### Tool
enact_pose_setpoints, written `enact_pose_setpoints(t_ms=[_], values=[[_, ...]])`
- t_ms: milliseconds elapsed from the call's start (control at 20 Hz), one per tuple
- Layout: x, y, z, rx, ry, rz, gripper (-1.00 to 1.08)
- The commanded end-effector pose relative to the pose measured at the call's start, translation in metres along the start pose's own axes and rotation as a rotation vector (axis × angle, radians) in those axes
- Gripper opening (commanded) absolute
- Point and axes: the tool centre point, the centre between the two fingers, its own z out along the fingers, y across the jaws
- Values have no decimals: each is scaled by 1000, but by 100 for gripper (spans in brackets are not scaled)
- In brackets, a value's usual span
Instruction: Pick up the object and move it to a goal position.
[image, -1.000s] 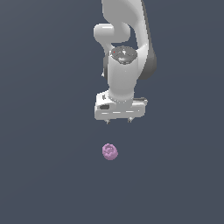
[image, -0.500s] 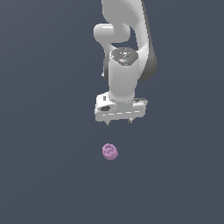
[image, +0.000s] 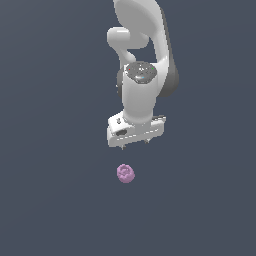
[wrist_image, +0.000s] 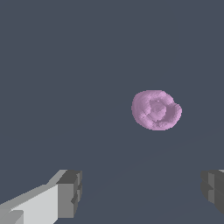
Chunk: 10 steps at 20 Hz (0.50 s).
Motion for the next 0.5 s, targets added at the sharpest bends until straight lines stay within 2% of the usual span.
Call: enact_pose_setpoints(t_ms=[0,450], values=[[4,3,4,0,-4,-58,100],[21,17,21,4,-16,-292,100]])
